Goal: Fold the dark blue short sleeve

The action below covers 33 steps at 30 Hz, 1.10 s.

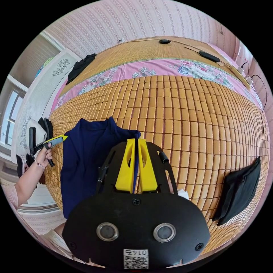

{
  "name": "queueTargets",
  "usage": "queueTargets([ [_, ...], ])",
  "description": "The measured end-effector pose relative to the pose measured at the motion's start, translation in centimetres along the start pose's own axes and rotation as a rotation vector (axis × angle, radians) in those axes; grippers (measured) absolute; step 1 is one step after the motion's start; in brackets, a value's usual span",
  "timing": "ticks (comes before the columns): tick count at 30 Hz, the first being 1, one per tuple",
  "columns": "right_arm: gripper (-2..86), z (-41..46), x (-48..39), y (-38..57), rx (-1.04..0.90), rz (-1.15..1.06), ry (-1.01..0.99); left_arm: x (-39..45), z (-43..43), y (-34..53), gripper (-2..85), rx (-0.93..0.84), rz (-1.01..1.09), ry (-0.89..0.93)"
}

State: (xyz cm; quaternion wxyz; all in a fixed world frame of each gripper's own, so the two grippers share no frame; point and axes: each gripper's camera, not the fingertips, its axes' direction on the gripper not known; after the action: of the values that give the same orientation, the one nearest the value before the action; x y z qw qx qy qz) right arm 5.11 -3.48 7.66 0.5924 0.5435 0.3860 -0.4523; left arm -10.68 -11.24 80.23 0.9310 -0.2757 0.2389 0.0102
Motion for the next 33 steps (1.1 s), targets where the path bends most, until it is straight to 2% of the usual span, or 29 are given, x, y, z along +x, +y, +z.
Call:
queueTargets([
  [6,-0.2,-3.0,1.9,-2.5,0.088,0.051,-0.008,0.1,-2.2,-2.6,-1.0,0.073,0.041,-0.001],
  [9,-0.2,-5.3,1.5,-1.5,0.114,0.01,-0.059,0.9,-4.5,-1.4,-1.0,0.112,0.106,0.053],
  [16,-0.1,-14.0,-0.5,12.1,0.142,-0.138,-0.246,2.7,-11.6,10.7,-1.0,0.063,0.315,0.215],
  [18,-0.1,-15.2,-0.5,16.6,0.113,-0.135,-0.279,2.4,-12.2,14.8,-1.0,0.023,0.283,0.27],
  [21,0.0,-13.5,0.8,23.6,-0.002,-0.011,-0.286,1.5,-11.4,21.1,-1.0,-0.076,0.187,0.33],
  [23,0.0,-10.2,2.5,28.0,-0.096,0.138,-0.279,1.0,-10.2,24.0,-1.0,-0.131,0.131,0.31],
  [25,0.0,-8.5,2.9,29.9,-0.136,0.181,-0.263,0.6,-8.7,26.4,-1.0,-0.192,0.097,0.311],
  [33,0.0,-11.5,0.7,30.9,-0.075,0.078,-0.174,0.8,-12.6,28.4,-1.0,-0.147,0.13,0.328],
])
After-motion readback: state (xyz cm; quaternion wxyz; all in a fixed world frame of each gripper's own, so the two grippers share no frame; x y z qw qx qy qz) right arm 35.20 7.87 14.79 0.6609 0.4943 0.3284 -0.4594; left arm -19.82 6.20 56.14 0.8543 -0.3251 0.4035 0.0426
